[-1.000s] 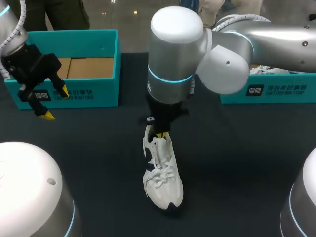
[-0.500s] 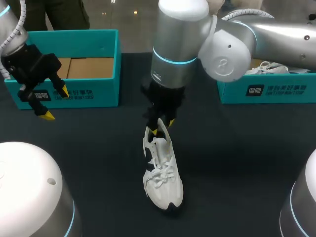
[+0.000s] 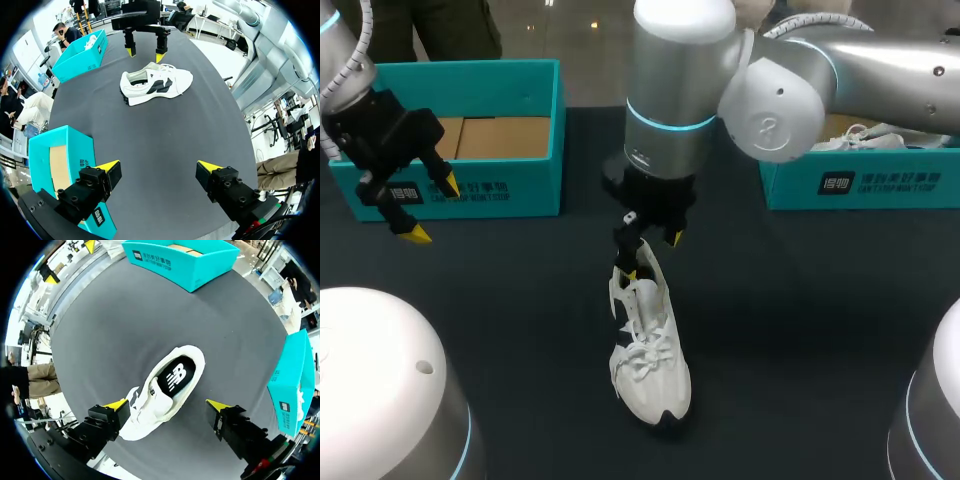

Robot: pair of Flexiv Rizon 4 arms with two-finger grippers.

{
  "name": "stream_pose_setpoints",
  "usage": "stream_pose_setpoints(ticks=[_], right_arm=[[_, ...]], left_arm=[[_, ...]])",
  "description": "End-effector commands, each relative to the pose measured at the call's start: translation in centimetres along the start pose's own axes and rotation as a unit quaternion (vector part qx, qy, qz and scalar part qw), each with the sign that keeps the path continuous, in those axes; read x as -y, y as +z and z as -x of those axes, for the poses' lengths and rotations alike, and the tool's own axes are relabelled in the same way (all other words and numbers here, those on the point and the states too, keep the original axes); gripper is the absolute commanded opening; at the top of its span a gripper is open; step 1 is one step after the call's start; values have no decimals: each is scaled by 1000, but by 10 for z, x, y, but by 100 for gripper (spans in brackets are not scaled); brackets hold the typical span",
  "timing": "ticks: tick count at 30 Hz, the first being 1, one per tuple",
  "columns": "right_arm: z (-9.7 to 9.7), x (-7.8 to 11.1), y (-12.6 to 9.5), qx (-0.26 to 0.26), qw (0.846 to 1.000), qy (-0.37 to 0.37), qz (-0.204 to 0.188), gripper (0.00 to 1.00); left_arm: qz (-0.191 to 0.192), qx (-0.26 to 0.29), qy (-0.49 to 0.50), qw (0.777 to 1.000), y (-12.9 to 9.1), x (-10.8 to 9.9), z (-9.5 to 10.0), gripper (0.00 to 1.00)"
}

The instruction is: Take the shoe out of the shoebox, open the shoe tongue, remove and reinsert the insole, then place the shoe into the shoebox

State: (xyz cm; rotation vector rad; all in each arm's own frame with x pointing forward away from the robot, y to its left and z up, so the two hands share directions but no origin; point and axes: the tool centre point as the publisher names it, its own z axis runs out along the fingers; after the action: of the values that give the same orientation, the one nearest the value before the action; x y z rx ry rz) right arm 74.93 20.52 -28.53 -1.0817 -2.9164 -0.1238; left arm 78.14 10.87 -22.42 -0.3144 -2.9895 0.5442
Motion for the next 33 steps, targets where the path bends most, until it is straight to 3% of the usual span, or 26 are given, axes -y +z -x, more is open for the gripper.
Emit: stream_pose_setpoints(ticks=[1, 7, 15, 17, 31, 33], right_arm=[[2, -9, -6, 14, 994, -105, -3, 100], [11, -13, -16, 21, 975, -220, 9, 100], [18, -28, -19, 39, 950, -309, -23, 100], [20, -33, -18, 57, 948, -309, -45, 100], [20, -33, -18, 57, 948, -309, -45, 100], [21, -38, -15, 45, 940, -336, -45, 100]], left_arm=[[1, 0, 0, 1000, 0, 0, -1, 100], [1, 0, 0, 1000, 0, 0, -1, 100], [1, 0, 0, 1000, 0, 0, -1, 100], [1, 0, 0, 1000, 0, 0, -1, 100], [1, 0, 0, 1000, 0, 0, -1, 100], [1, 0, 0, 1000, 0, 0, -1, 100]])
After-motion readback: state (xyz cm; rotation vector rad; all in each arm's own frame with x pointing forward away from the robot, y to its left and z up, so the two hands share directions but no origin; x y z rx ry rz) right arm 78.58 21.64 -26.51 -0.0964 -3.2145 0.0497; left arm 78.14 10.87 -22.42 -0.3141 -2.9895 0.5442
